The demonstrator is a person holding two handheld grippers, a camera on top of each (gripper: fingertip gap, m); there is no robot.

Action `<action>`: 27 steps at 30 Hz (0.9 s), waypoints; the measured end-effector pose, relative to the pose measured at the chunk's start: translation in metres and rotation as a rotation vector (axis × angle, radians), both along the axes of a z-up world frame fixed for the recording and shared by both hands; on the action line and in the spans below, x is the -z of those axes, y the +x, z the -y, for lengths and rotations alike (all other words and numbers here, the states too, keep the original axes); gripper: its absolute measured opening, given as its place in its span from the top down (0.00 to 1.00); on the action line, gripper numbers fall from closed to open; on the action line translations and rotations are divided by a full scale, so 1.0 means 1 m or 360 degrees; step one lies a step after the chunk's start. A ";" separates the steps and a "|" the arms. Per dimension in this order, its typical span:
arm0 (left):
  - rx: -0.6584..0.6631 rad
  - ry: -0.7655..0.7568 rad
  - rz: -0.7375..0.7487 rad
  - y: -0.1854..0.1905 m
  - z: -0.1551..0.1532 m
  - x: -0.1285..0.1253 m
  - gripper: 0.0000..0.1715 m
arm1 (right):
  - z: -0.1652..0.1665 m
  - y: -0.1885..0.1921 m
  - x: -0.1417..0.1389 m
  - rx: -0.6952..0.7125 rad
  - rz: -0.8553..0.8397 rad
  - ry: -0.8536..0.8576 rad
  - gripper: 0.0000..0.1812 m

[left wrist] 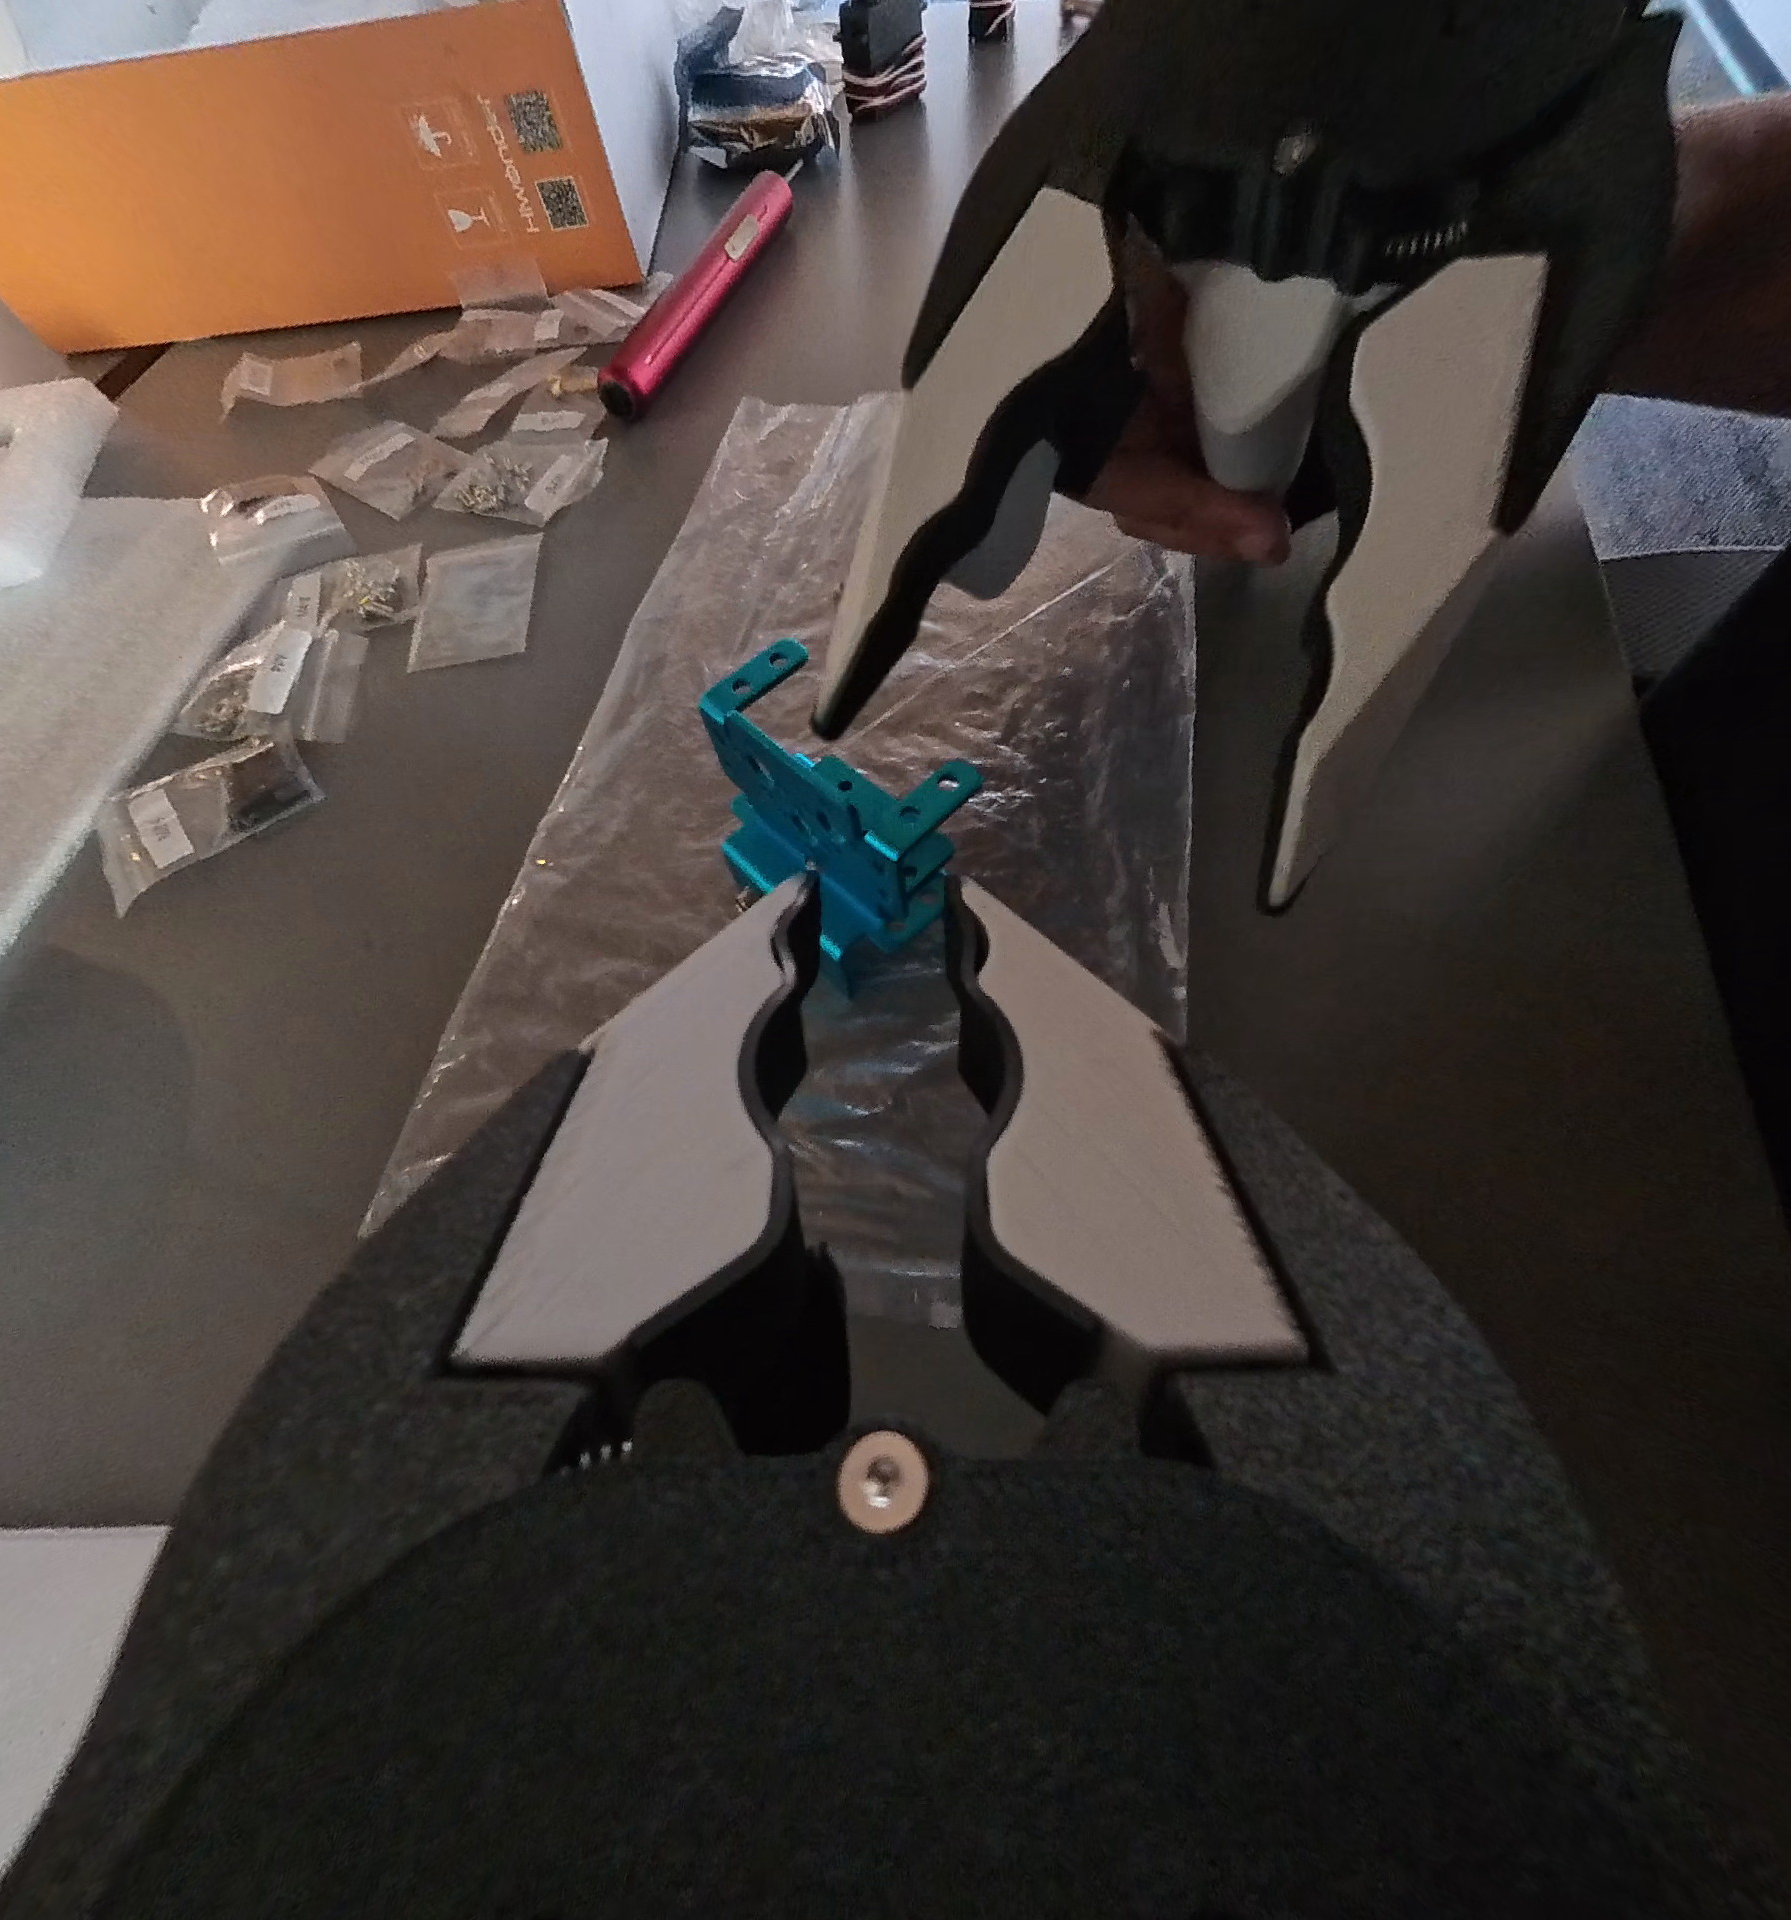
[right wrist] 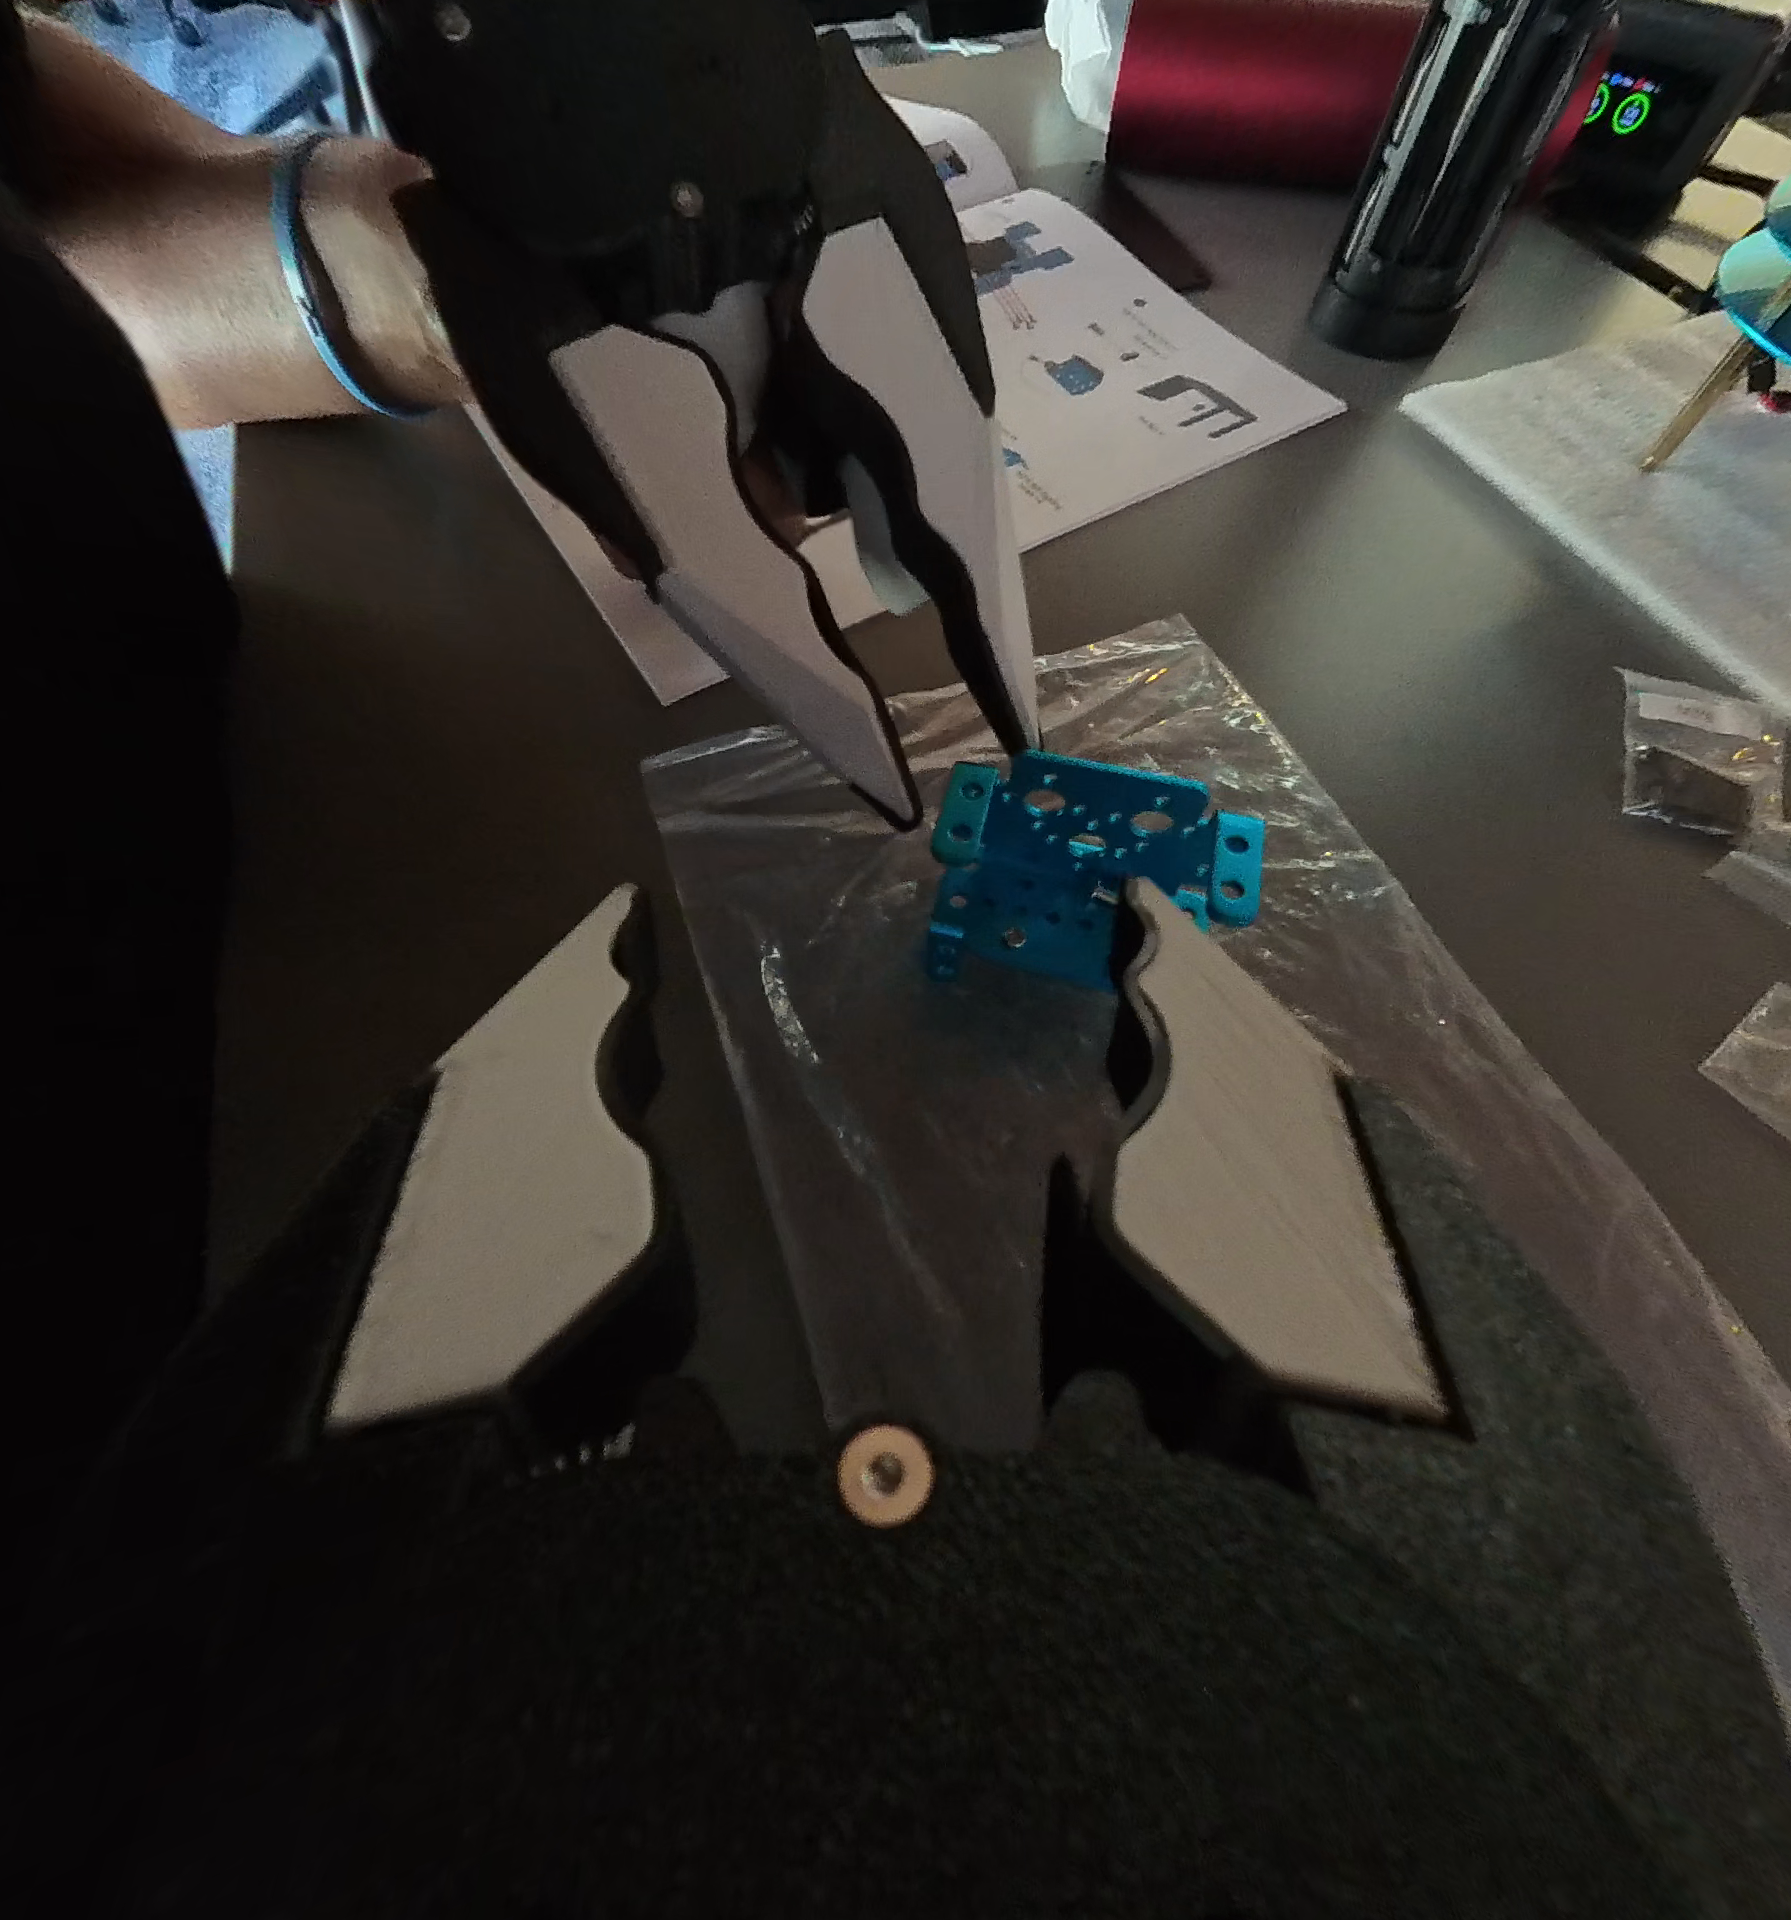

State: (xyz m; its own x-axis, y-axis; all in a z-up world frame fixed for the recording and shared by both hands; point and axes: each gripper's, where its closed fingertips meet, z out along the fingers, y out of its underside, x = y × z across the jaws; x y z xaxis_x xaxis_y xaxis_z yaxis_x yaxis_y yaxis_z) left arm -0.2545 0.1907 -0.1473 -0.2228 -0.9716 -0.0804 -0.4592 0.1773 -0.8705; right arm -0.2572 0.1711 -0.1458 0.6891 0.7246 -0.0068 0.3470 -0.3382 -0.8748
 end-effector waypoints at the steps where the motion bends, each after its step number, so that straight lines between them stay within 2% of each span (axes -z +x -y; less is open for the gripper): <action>1: 0.0001 0.0003 -0.0004 0.001 0.000 0.001 0.87 | -0.002 -0.001 0.002 0.0000 0.0015 -0.0005 0.52; 17: 0.0004 0.0012 -0.0026 0.004 0.003 0.005 0.87 | -0.007 -0.007 0.022 -0.0020 0.0209 -0.0068 0.48; 27: 0.0005 0.0021 -0.0026 0.004 0.003 0.005 0.87 | -0.008 -0.007 0.022 -0.0016 0.0145 -0.0121 0.48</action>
State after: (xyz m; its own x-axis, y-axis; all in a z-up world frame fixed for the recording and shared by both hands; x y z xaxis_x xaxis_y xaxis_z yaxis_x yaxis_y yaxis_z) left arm -0.2508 0.1878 -0.1525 -0.2270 -0.9698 -0.0894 -0.4726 0.1900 -0.8606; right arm -0.2641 0.1790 -0.1676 0.6822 0.7312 0.0005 0.4277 -0.3985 -0.8113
